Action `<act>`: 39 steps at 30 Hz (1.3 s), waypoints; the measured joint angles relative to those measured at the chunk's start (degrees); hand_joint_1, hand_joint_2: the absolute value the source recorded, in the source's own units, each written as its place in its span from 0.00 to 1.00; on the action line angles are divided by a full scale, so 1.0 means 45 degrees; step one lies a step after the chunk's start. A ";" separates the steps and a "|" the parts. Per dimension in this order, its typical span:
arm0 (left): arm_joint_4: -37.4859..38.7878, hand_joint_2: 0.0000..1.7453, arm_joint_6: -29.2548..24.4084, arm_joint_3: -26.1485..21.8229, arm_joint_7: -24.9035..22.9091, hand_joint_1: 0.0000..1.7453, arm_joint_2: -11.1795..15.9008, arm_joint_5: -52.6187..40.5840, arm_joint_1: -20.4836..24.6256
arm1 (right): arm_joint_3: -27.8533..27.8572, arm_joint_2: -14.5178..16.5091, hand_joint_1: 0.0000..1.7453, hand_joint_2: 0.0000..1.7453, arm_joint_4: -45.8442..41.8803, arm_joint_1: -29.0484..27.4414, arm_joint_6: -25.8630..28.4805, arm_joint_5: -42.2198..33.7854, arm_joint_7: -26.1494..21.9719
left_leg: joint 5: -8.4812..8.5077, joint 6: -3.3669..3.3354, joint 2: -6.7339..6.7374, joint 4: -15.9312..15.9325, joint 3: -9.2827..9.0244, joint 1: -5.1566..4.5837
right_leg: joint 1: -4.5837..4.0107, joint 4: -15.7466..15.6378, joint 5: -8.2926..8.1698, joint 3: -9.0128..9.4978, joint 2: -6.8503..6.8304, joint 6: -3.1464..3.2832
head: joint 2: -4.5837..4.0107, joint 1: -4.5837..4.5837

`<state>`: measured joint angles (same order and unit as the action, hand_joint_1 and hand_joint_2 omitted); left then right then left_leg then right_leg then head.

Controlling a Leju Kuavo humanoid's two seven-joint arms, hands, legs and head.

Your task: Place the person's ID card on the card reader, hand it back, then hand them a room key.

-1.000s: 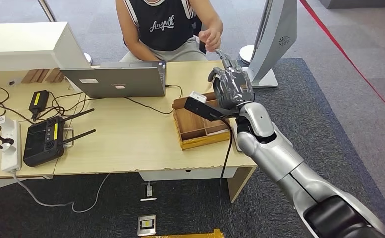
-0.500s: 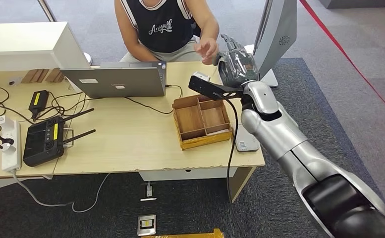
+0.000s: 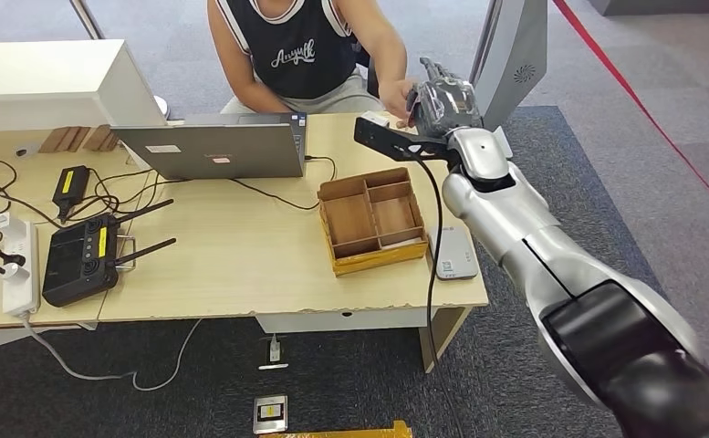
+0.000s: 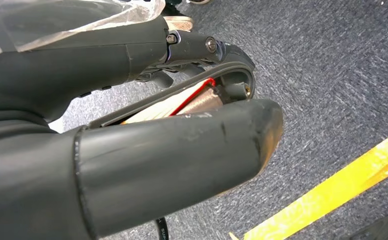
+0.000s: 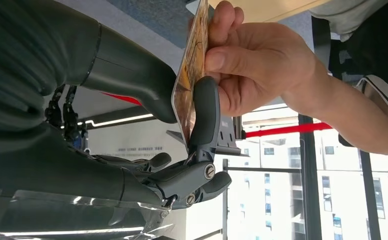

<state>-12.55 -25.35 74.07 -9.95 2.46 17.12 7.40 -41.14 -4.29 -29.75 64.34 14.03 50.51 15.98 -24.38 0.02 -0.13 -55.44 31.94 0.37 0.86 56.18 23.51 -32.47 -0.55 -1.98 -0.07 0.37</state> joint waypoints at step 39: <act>0.0000 0.00 -0.0038 -0.0001 -0.0313 0.00 0.0061 0.0367 -0.0016 | 0.0277 0.0170 0.00 0.00 0.1522 -0.0031 0.2502 -0.1625 -0.0881 | 0.0000 0.0000 0.0001 -0.0004 -0.0006 -0.0001 | 0.0000 0.0000 -0.0001 0.0000 0.0001 0.0000 | 0.0000 0.0001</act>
<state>-12.55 -25.52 74.07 -11.36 2.73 18.77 7.33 -39.89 -3.52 -22.90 64.20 25.29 43.19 12.01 -24.38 0.02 -0.13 -55.46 31.91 0.37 0.86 56.18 23.51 -32.47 -0.54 -1.98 -0.07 0.37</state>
